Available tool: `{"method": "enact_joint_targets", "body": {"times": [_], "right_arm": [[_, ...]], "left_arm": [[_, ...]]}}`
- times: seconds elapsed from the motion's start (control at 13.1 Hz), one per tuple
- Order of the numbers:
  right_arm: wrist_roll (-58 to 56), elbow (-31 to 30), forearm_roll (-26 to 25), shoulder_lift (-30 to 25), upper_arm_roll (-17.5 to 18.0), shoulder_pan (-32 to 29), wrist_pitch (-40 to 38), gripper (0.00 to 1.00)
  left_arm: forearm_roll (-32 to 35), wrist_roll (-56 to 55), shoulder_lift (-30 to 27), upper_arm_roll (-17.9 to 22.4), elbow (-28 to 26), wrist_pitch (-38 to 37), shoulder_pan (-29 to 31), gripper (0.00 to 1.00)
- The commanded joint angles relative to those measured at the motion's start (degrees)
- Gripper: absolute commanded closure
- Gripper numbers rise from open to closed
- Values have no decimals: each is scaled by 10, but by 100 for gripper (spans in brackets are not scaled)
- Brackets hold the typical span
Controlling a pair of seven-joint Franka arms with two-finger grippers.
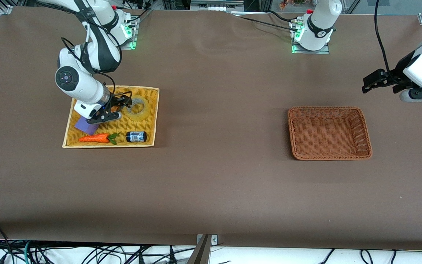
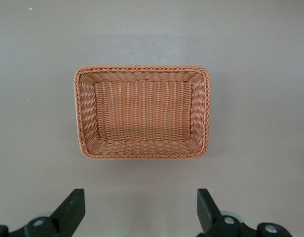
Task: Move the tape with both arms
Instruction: 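Reach the right gripper into the yellow basket and grasp the tape roll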
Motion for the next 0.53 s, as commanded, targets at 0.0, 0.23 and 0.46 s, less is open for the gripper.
{"method": "enact_joint_targets", "body": {"times": [0.0, 0.23, 0.46], "right_arm": [[8, -39, -5, 1, 5, -2, 51, 0], [10, -47, -3, 24, 6, -2, 81, 6], [26, -56, -3, 29, 8, -2, 97, 54]], "left_arm": [[-13, 4, 7, 0, 17, -13, 2, 0], [-14, 7, 18, 0, 18, -13, 2, 0], [-14, 8, 27, -4, 20, -13, -6, 0]]}}
